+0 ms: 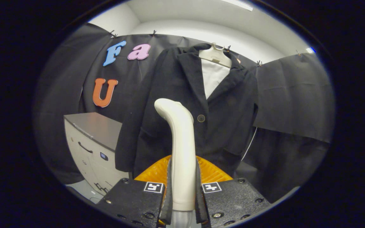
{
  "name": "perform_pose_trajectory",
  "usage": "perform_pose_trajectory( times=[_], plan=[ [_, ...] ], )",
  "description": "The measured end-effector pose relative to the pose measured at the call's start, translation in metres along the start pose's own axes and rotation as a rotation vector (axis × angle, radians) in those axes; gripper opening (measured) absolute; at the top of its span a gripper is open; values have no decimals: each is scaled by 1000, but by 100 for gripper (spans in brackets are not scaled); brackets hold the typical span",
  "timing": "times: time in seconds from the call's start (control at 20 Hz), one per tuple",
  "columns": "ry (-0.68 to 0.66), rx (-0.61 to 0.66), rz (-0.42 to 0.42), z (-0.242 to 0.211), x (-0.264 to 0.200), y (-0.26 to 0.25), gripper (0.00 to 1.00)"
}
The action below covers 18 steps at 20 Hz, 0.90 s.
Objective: Iron the clothes twice with a garment steamer, once on the left side and once on the right side.
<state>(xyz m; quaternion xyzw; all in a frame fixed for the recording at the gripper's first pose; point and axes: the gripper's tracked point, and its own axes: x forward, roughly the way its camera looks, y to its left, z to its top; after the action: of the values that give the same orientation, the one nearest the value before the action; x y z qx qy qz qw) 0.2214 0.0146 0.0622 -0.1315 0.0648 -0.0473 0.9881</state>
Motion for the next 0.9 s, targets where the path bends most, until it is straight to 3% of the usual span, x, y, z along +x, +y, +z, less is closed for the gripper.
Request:
perform_pose_trajectory(
  times=[0.9],
  plan=[
    [187,-52,83,-120,-15,11,31]
  ],
)
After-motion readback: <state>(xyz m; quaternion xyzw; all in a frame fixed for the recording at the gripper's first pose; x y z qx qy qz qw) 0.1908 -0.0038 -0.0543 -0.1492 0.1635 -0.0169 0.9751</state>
